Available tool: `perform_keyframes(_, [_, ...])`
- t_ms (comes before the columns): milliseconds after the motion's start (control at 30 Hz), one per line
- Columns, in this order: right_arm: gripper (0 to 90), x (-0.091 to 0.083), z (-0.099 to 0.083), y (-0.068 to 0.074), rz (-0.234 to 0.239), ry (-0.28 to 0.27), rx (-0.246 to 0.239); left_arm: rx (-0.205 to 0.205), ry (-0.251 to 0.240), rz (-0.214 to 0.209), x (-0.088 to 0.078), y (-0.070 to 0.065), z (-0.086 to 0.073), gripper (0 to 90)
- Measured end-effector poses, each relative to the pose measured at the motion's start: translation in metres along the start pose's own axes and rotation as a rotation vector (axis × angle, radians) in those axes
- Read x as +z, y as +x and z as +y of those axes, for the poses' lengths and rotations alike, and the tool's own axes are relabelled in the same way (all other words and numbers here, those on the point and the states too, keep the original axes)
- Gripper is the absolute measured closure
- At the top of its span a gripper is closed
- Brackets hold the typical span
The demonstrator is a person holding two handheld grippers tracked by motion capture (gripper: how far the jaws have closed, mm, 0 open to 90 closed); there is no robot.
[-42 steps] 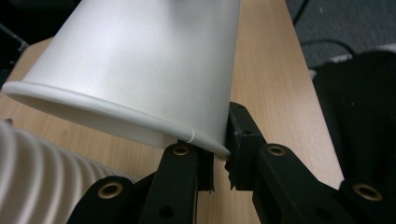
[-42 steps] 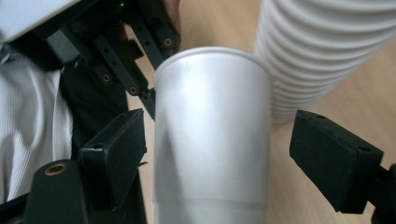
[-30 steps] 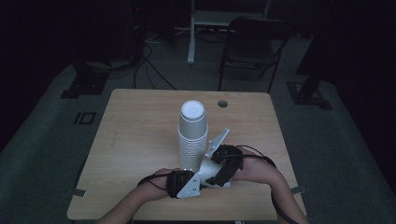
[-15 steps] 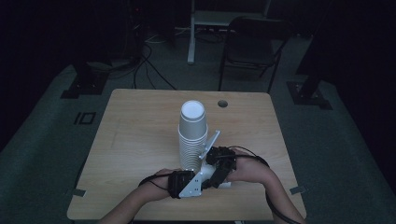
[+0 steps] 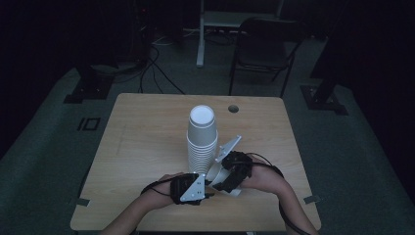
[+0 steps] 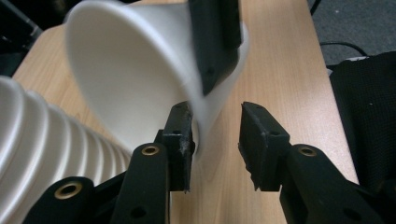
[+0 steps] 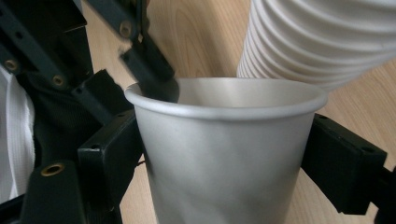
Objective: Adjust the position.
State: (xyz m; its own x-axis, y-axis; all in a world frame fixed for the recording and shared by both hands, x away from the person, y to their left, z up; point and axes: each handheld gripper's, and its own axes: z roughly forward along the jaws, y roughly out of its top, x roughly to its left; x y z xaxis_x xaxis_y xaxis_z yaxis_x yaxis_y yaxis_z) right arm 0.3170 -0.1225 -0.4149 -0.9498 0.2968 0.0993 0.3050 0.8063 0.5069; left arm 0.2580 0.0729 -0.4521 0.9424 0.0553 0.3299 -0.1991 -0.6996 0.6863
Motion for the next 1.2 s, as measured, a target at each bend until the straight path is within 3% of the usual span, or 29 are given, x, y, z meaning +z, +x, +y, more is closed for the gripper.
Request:
perform_keyframes(267, [16.8, -0.01, -0.022, -0.006, -0.038, -0.1, 0.05, -0.056, -0.058, 0.031, -0.009, 0.004, -0.004, 54.7])
perform_keyframes(400, [16.9, -0.019, -0.038, -0.01, -0.086, -0.19, 0.094, -0.08, -0.08, 0.04, -0.017, 0.004, -0.009, 54.7])
perform_keyframes(433, [16.9, -0.02, -0.042, -0.011, -0.123, -0.222, 0.109, -0.085, -0.085, 0.044, -0.018, 0.004, -0.01, 54.7])
perform_keyframes(567, [16.7, -0.024, -0.053, -0.015, -0.182, -0.308, 0.144, -0.13, -0.112, 0.044, -0.024, 0.005, -0.019, 54.7])
perform_keyframes(600, [16.7, -0.024, -0.056, -0.016, -0.226, -0.34, 0.159, -0.134, -0.111, 0.046, -0.025, 0.005, -0.021, 54.7])
perform_keyframes(667, [16.6, -0.025, -0.058, -0.017, -0.246, -0.362, 0.167, -0.14, -0.113, 0.054, -0.025, 0.005, -0.024, 54.7])
perform_keyframes(700, [16.5, -0.028, -0.065, -0.02, -0.317, -0.462, 0.202, -0.165, -0.119, 0.048, -0.027, 0.005, -0.03, 54.7])
perform_keyframes(767, [16.5, -0.03, -0.069, -0.021, -0.361, -0.526, 0.231, -0.194, -0.127, 0.041, -0.028, 0.003, -0.037, 54.7])
perform_keyframes(833, [16.5, -0.031, -0.071, -0.023, -0.368, -0.545, 0.236, -0.204, -0.13, 0.04, -0.029, 0.003, -0.039, 54.7])
perform_keyframes(900, [16.5, -0.031, -0.074, -0.025, -0.406, -0.58, 0.255, -0.216, -0.127, 0.041, -0.029, 0.002, -0.045, 54.7])
perform_keyframes(967, [16.5, -0.032, -0.077, -0.028, -0.452, -0.618, 0.271, -0.248, -0.13, 0.04, -0.031, 0.002, -0.051, 54.7])
perform_keyframes(1133, [16.5, -0.037, -0.084, -0.033, -0.574, -0.717, 0.313, -0.359, -0.13, 0.101, -0.035, 0.004, -0.068, 54.7])
perform_keyframes(1200, [16.4, -0.039, -0.087, -0.038, -0.589, -0.742, 0.334, -0.409, -0.139, 0.118, -0.036, 0.005, -0.076, 52.7])
